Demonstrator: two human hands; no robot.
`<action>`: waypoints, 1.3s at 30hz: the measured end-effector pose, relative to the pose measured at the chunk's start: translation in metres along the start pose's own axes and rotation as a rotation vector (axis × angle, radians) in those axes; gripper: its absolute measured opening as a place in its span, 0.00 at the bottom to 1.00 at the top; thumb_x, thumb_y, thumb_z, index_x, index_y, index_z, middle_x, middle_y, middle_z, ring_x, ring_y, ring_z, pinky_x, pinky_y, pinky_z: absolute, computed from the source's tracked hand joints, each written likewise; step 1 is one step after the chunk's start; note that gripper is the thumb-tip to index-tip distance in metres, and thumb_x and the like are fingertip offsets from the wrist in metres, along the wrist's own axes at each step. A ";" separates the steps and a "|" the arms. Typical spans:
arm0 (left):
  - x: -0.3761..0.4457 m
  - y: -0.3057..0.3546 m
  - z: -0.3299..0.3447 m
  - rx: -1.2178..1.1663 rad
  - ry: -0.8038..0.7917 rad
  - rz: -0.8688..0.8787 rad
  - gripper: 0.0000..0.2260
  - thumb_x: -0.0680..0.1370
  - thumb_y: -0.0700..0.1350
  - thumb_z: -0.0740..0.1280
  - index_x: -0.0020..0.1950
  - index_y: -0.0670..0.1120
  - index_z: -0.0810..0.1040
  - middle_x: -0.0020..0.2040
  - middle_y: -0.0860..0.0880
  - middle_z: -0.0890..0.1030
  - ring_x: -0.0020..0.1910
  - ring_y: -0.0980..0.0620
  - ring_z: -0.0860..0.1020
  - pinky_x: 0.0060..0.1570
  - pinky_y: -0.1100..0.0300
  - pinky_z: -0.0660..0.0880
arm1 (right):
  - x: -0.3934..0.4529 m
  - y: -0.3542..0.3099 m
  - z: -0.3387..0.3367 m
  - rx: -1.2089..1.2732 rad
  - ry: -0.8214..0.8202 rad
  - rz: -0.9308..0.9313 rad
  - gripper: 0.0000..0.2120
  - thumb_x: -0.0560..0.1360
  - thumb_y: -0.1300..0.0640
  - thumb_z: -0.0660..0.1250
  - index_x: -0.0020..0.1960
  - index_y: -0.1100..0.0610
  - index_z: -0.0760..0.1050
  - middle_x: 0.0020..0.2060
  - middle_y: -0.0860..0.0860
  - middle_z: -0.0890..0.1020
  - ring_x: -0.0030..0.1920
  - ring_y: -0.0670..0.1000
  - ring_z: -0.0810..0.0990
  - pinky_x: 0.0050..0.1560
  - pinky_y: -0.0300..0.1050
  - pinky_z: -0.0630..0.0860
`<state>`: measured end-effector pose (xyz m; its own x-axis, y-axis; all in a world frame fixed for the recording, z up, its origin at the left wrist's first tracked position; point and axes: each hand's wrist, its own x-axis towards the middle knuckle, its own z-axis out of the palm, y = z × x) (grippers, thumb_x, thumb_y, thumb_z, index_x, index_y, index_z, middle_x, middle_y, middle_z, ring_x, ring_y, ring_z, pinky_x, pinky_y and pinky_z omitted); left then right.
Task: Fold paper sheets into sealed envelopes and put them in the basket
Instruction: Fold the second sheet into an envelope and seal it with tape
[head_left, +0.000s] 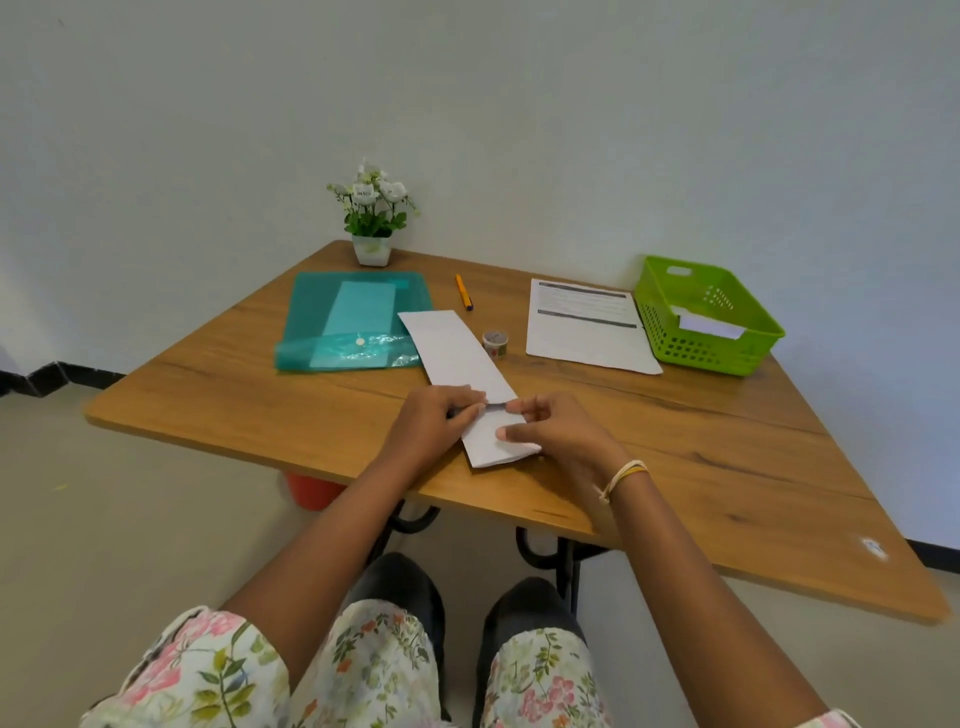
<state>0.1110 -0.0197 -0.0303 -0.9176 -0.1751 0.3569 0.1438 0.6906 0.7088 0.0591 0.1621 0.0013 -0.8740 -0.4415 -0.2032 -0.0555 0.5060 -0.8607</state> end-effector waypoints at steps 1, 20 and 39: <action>0.000 -0.001 0.001 0.008 -0.002 -0.007 0.12 0.77 0.46 0.69 0.60 0.48 0.81 0.61 0.50 0.80 0.63 0.56 0.75 0.58 0.63 0.71 | -0.002 0.001 -0.005 -0.106 -0.082 -0.017 0.27 0.66 0.49 0.78 0.62 0.51 0.75 0.55 0.47 0.77 0.54 0.47 0.75 0.51 0.40 0.75; 0.000 0.004 -0.001 -0.122 -0.092 -0.023 0.09 0.76 0.47 0.69 0.55 0.52 0.83 0.53 0.55 0.84 0.51 0.60 0.79 0.46 0.68 0.73 | 0.013 0.018 0.020 -0.393 0.529 -0.308 0.20 0.66 0.44 0.76 0.51 0.48 0.72 0.47 0.45 0.75 0.44 0.45 0.74 0.34 0.35 0.71; -0.002 0.002 0.000 -0.092 -0.209 -0.064 0.16 0.69 0.63 0.71 0.52 0.57 0.83 0.56 0.60 0.81 0.53 0.62 0.76 0.48 0.65 0.74 | 0.002 0.045 -0.004 -0.361 0.297 -0.473 0.11 0.74 0.51 0.70 0.56 0.49 0.82 0.56 0.45 0.81 0.55 0.42 0.76 0.56 0.38 0.76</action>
<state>0.1128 -0.0180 -0.0294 -0.9814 -0.0608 0.1820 0.1069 0.6142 0.7818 0.0533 0.1870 -0.0365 -0.8086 -0.4801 0.3401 -0.5790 0.5468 -0.6048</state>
